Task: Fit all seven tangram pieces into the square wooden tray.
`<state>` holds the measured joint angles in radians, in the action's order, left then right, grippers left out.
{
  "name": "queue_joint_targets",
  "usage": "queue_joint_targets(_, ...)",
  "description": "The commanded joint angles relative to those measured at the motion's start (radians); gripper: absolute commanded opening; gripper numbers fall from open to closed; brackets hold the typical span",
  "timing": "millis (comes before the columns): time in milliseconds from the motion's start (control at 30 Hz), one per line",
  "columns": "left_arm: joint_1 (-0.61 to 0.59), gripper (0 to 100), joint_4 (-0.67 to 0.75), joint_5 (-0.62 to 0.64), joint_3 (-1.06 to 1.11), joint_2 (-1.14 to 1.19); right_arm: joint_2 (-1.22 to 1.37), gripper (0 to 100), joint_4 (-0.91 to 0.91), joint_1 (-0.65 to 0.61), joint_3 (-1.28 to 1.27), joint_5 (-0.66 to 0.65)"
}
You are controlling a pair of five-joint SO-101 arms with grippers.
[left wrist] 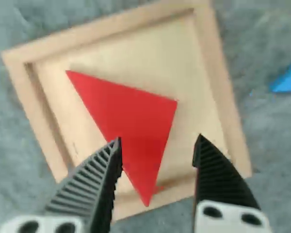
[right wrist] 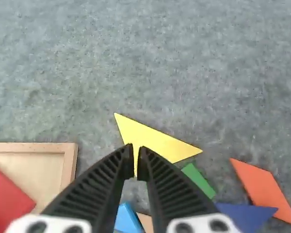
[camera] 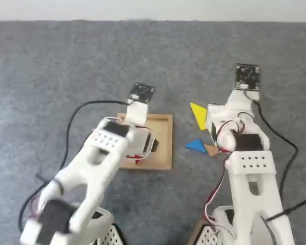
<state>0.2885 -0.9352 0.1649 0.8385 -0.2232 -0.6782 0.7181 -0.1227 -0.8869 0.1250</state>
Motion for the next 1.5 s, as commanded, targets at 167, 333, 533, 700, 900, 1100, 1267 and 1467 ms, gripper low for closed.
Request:
queue_joint_targets(167, -0.008, 21, -0.014, -0.025, -0.073, 0.078, 0.151, 2.4, -0.002, -0.041, 0.081, -0.018)
queue_joint_targets(333, -0.104, 16, -0.014, -0.129, -0.076, 0.078, 0.222, 2.4, -0.002, -0.048, 0.121, -0.018)
queue_joint_targets(533, -0.163, 15, -0.035, -0.203, -0.068, 0.078, 0.225, 2.4, -0.002, -0.048, 0.123, -0.018)
queue_joint_targets(700, -0.155, 15, -0.107, -0.201, -0.101, 0.043, 0.225, 2.4, -0.002, -0.048, 0.127, -0.018)
queue_joint_targets(900, -0.069, 17, -0.094, -0.126, -0.134, -0.224, 0.226, 2.4, -0.002, -0.022, 0.144, -0.018)
queue_joint_targets(1100, 0.055, 19, -0.044, -0.023, -0.165, -0.068, 0.226, 2.4, -0.004, -0.004, 0.144, -0.018)
queue_joint_targets(1267, 0.043, 16, -0.043, -0.021, -0.354, 0.247, 0.229, 2.4, -0.005, -0.005, 0.144, -0.018)
queue_joint_targets(1467, 0.014, 16, -0.146, -0.029, -0.423, 0.350, 0.226, 2.4, -0.004, -0.005, 0.144, -0.018)
